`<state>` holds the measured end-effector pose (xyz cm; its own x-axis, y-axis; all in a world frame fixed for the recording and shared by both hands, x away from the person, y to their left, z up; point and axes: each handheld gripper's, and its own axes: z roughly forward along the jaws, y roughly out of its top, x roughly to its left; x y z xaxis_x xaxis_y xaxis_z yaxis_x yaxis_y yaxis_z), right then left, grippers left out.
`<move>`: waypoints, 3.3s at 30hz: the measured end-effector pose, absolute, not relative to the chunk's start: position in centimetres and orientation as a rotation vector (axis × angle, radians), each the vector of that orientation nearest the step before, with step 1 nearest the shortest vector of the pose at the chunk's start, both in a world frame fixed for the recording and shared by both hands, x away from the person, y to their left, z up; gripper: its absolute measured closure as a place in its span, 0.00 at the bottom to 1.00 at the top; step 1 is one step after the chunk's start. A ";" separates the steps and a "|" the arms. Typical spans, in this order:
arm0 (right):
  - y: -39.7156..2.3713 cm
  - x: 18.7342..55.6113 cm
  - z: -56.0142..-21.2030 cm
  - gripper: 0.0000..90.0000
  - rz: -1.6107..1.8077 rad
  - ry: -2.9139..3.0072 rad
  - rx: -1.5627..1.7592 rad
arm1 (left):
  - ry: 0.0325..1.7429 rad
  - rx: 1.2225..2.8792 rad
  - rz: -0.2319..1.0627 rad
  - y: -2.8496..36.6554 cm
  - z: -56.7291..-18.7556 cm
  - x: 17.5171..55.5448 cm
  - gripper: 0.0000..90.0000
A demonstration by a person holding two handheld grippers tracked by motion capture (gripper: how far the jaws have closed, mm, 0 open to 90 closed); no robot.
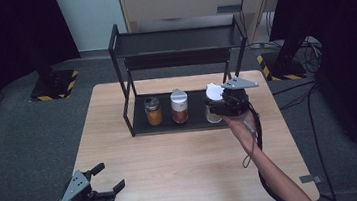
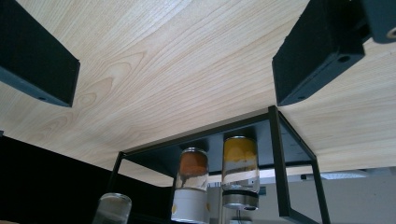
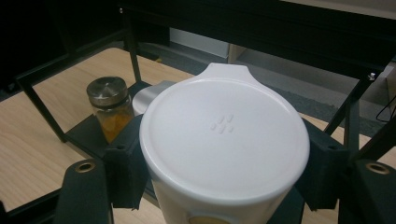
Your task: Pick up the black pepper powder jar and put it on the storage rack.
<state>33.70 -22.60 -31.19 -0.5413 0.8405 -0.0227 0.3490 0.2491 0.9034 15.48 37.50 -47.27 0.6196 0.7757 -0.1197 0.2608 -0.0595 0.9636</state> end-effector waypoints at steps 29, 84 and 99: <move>-19.8 39.7 -35.4 0.34 1.184 1.958 1.166 | 0.884 1.622 0.516 37.5 -47.3 15.6 0.00; -19.6 40.0 -40.3 0.27 1.174 1.965 1.219 | 0.879 1.631 0.512 37.5 -47.3 15.7 0.00; -20.5 39.7 -38.1 0.10 1.199 1.975 1.160 | 0.874 1.638 0.509 37.5 -47.3 15.8 0.00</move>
